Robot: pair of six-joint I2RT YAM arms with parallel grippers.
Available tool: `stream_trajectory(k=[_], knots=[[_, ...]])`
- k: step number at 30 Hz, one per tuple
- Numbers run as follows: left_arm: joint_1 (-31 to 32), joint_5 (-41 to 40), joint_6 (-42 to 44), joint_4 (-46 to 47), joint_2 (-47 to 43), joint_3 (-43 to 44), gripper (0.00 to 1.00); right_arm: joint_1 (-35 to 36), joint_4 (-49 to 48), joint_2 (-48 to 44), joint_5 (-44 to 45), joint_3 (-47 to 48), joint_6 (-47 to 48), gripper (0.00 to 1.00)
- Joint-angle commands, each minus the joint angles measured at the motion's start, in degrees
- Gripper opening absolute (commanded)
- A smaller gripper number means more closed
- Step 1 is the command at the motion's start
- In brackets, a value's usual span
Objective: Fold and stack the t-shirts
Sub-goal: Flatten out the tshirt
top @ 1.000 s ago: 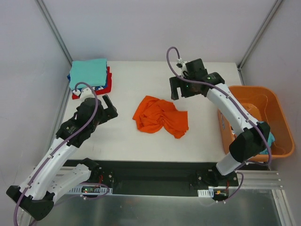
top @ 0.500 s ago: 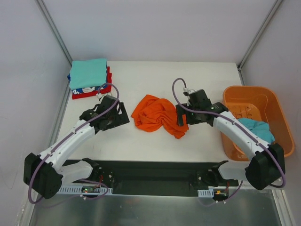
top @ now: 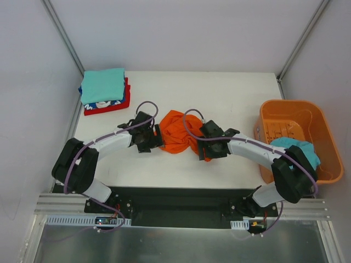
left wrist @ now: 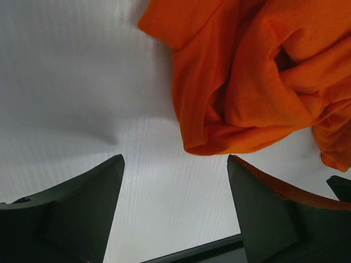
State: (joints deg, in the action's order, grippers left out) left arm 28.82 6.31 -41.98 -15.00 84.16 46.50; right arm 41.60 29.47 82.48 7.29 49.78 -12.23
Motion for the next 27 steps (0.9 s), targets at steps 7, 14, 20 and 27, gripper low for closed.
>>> stream_trajectory(k=[7, 14, 20, 27], knots=[[0.0, 2.8, -0.6, 5.8, 9.3, 4.5, 0.52, 0.9, -2.7, 4.4, 4.6, -1.0, -4.8, 0.69], [0.0, 5.1, 0.8, 6.2, 13.2, 7.6, 0.00, 1.2, -3.8, 8.4, 5.1, 0.2, -5.4, 0.24], [0.1, 2.4, 2.8, 6.2, 1.2, 4.6, 0.00, 1.1, 0.1, 2.1, 9.4, 3.0, -3.1, 0.01], [0.5, 2.6, 7.0, 6.2, -20.6, 4.2, 0.00, 1.2, 6.1, -15.7, 11.4, 11.6, 5.5, 0.01]])
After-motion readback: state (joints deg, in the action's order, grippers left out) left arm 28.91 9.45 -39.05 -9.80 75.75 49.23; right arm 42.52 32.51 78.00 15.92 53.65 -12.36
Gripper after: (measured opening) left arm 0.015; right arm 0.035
